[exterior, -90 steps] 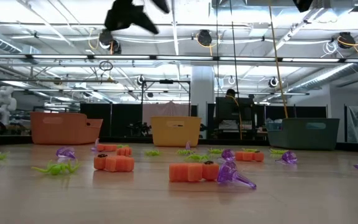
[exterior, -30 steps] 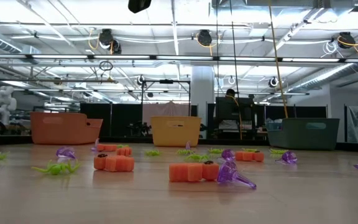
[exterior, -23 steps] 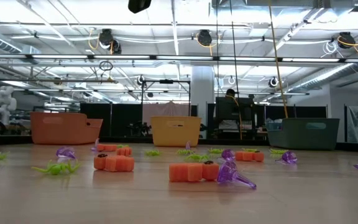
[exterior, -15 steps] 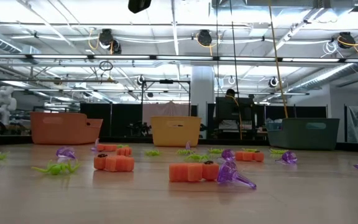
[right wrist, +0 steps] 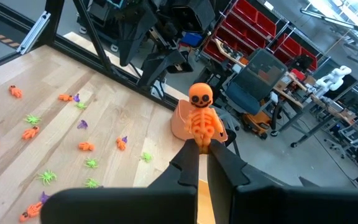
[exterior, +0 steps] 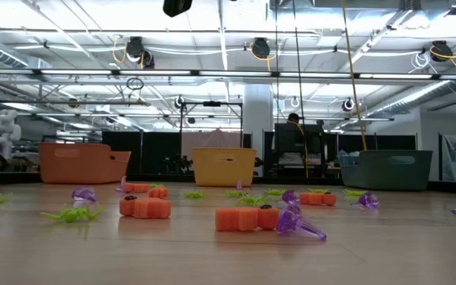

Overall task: Sort Halloween decoration
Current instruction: Put the orange skeleton toy into the blue bin

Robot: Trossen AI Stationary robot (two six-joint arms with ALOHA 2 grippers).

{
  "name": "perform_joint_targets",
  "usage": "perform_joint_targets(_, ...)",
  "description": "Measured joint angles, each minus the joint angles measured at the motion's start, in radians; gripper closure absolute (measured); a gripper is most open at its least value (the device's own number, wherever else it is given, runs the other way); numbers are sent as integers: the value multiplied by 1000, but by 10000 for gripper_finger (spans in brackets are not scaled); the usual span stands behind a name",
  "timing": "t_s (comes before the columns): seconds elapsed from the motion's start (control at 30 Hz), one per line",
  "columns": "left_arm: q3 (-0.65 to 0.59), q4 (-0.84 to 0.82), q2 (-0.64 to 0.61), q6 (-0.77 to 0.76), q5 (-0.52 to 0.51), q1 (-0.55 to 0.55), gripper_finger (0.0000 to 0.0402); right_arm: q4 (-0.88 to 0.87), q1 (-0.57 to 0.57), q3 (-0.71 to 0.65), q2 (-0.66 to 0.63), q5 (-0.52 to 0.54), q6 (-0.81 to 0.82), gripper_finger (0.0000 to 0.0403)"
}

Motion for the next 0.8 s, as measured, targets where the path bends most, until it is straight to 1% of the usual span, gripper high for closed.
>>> perform_joint_targets(0.1,0,0,0,0,-4,0,198,-3,0,0,0,0,1,403)
perform_joint_targets(0.23,0,0,0,0,-8,0,198,-6,0,0,0,21,54,403)
perform_joint_targets(0.43,0,0,0,1,-55,1,198,-6,0,0,1,149,182,403)
perform_joint_targets(0.53,0,0,0,1,-80,3,198,-22,-2,0,4,252,259,403)
perform_joint_targets(0.67,0,0,0,1,-90,10,198,-105,-36,0,3,374,355,403)
perform_joint_targets(0.7,0,0,0,1,-90,13,198,-132,-52,0,3,393,390,403)
perform_joint_targets(0.8,0,0,0,1,-90,22,198,-221,-112,0,4,394,526,403)
